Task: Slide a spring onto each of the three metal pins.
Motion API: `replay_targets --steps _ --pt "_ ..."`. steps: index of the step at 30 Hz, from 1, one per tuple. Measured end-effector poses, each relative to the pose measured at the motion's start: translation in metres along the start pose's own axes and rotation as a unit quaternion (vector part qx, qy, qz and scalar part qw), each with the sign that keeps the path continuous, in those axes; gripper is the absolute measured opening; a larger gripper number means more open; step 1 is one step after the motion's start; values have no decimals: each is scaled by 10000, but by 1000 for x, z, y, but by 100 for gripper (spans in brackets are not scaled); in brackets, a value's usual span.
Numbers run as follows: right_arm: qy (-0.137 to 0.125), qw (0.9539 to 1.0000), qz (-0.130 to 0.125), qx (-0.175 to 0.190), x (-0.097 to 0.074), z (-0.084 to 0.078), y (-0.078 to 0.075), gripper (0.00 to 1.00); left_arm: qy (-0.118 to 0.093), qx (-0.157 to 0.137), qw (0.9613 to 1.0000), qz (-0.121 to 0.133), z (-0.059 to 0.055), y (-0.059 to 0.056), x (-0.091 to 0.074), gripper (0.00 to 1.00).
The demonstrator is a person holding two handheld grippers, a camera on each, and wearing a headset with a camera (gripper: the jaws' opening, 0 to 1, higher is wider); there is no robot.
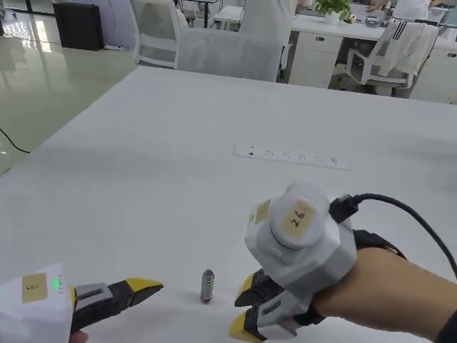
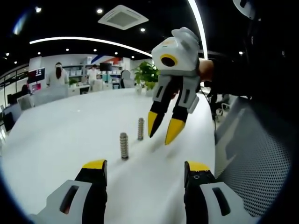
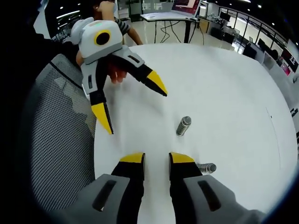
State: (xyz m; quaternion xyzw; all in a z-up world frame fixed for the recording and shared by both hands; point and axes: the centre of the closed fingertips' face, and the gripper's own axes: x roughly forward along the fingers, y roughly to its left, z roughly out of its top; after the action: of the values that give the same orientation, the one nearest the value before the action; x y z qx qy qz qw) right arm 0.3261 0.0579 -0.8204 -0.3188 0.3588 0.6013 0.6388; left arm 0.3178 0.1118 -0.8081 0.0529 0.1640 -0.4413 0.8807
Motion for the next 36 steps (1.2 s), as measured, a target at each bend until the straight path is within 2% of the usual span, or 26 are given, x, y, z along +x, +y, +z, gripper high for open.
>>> replay_targets --steps 15,26,36 --pt "-191 9981 -326 490 -22 -33 1 20 -6 36 10000 -11 8 -3 -3 64" --pt "-393 9933 -664 855 -46 -54 -6 22 -4 62 10000 -52 9 -6 -4 65" --pt "-620 9867 -1000 1118 -68 -68 -18 24 4 44 10000 -69 8 -7 -3 67"
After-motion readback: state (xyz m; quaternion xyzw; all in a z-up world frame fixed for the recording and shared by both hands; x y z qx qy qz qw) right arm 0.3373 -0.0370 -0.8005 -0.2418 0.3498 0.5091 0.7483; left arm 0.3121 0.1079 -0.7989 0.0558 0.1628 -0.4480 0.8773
